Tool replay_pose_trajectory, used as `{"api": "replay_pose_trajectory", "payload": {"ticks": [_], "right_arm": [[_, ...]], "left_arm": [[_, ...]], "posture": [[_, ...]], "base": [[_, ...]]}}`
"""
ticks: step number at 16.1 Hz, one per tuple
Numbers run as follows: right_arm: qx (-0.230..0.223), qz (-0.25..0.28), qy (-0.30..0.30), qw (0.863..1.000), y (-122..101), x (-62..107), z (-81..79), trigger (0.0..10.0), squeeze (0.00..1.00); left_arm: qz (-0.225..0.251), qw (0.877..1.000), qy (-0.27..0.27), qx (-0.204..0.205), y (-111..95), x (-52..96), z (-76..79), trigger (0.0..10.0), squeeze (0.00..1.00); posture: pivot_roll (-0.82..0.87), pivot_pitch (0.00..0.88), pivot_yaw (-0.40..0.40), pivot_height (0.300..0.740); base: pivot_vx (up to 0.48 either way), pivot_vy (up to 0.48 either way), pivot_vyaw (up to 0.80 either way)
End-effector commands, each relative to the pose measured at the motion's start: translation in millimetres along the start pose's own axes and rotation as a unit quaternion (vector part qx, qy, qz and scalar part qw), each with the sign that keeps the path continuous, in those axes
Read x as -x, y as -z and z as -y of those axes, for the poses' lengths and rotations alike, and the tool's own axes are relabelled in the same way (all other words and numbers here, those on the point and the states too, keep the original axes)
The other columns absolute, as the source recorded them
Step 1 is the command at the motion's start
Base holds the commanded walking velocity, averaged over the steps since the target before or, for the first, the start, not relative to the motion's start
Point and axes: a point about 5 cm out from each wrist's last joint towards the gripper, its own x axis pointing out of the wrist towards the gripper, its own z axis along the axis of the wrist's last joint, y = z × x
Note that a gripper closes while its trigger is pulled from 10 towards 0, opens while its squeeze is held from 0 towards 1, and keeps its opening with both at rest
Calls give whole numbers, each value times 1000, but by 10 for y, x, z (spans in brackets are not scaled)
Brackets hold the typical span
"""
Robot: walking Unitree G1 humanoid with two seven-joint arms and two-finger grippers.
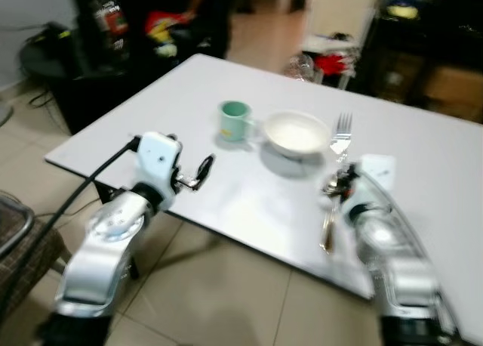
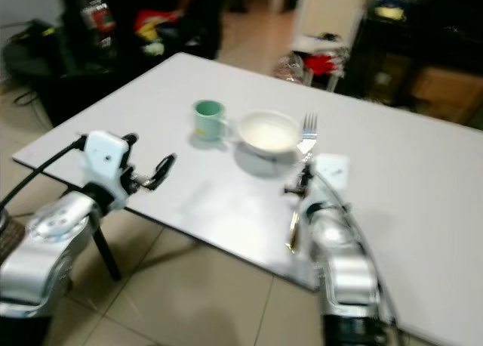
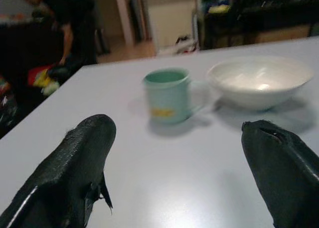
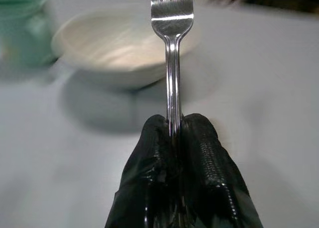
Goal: Setting the table
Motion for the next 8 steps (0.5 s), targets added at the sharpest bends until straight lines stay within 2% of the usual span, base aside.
{"api": "replay_pose_trajectory", "payload": {"ticks": [1,3,5,8], "right_arm": [[6,-33,45,998,92,-18,172,10000,0],[0,-54,63,997,152,-38,212,10000,0],[-24,-71,89,993,184,-46,241,10000,0],[-50,-58,111,991,113,2,257,10000,0]], "left_arm": [[13,998,53,4,-61,-4,140,10000,0],[11,995,95,2,-54,29,209,10000,0],[4,987,159,1,-48,75,294,10000,0],[0,984,177,-2,-51,86,291,10000,0]], "posture": [[114,0,-55,740],[114,0,-55,740],[121,0,-50,740],[120,0,-44,740]], "base": [[0,0,0],[0,0,0],[0,0,0],[0,0,0]]}}
